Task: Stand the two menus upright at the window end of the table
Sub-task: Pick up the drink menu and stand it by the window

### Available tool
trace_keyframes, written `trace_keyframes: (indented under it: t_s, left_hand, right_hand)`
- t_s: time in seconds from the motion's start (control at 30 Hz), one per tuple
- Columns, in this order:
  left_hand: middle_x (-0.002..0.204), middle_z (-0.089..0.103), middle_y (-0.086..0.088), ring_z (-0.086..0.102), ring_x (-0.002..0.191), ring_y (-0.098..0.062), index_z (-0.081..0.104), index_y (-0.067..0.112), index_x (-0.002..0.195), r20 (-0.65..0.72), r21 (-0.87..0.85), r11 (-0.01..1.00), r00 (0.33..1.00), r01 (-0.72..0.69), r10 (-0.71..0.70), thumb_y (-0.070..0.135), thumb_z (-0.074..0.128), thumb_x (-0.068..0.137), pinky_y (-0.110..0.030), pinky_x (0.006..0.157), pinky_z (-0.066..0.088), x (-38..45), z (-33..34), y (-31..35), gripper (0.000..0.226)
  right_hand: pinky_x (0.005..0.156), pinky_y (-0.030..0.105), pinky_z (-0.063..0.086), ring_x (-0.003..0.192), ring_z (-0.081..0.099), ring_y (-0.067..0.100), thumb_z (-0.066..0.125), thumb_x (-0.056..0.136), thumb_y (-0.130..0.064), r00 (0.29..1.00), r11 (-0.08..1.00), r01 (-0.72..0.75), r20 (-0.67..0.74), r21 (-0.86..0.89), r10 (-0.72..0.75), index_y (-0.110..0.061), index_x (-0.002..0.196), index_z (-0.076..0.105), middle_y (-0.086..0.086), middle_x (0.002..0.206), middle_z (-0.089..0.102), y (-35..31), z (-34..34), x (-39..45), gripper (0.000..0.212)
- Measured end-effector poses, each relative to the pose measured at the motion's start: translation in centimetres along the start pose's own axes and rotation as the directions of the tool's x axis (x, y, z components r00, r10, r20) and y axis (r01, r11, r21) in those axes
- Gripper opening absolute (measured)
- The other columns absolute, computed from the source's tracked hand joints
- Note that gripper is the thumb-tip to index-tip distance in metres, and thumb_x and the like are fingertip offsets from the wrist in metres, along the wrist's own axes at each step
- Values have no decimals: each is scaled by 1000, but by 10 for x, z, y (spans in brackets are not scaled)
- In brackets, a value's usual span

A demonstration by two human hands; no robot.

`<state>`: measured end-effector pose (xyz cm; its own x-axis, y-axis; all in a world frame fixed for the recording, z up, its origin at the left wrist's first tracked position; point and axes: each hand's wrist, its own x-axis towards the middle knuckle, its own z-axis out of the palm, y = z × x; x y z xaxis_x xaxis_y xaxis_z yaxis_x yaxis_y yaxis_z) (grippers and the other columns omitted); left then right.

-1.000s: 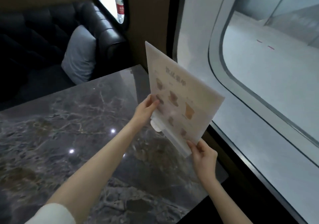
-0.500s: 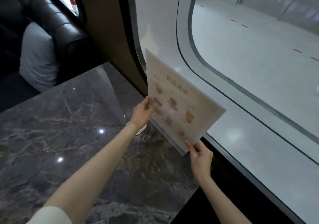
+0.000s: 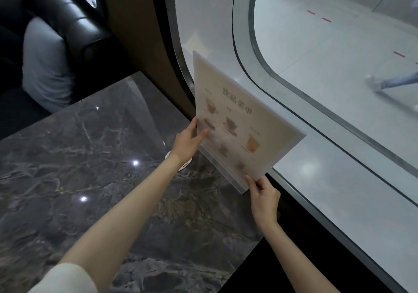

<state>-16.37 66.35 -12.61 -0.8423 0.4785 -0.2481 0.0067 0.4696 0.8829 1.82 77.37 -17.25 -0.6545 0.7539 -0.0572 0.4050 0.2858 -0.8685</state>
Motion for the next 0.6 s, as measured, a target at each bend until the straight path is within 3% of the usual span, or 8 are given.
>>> trace_keyframes:
  t_s: [0.07, 0.13, 0.27, 0.37, 0.47, 0.6]
  left_hand:
    - [150, 35, -1, 31, 139, -18, 19, 13, 147, 21, 40, 999, 1000, -11, 10, 31, 45, 95, -18, 104, 23, -4, -1, 0, 61]
    - [150, 36, -1, 35, 137, -19, 22, 13, 146, 33, 93, 995, 999, -24, 21, 33, 44, 95, -24, 105, 27, -8, -1, -3, 58]
    - [147, 40, -12, 40, 133, -28, 29, 7, 143, -17, 316, 947, 998, 55, -53, 35, 40, 96, -34, 103, 33, -19, -3, -20, 56]
    - [133, 53, -18, 49, 123, -33, 45, 5, 133, -92, 374, 922, 994, 97, -67, 31, 42, 95, -36, 95, 39, -38, -9, -35, 46]
    - [111, 64, -23, 58, 104, -39, 61, 4, 108, -147, 425, 897, 987, 118, -61, 28, 41, 95, -40, 81, 45, -65, -21, -49, 34]
    - [95, 66, -23, 59, 94, -40, 59, 6, 80, -218, 492, 858, 975, 149, -45, 29, 40, 95, -35, 65, 36, -108, -44, -63, 33]
  right_hand:
    - [57, 14, 38, 64, 58, 2, 57, 88, -12, 998, 999, 8, 58, -43, -5, -1, 92, 61, 1, 69, 62, -1, 0, -2, 13]
    - [71, 24, 42, 83, 59, 17, 54, 90, -13, 995, 997, 14, 99, -78, -7, -2, 110, 56, 7, 93, 64, -1, 2, -7, 23]
    - [78, 29, 43, 100, 60, 30, 53, 91, -16, 994, 993, -68, 81, -100, 76, -2, 118, 48, 18, 112, 62, 4, 1, -21, 31]
    - [80, 29, 43, 103, 58, 29, 52, 91, -17, 986, 984, -126, 96, -125, 139, -3, 119, 47, 16, 113, 61, 8, 1, -31, 31]
    - [76, 29, 42, 92, 59, 25, 50, 92, -19, 968, 977, -112, 204, -180, 149, -4, 115, 47, 10, 98, 61, 4, 7, -43, 28]
    - [74, 28, 42, 90, 60, 28, 51, 92, -21, 914, 969, 27, 398, -246, 76, -2, 118, 45, 11, 95, 61, -21, 25, -54, 33]
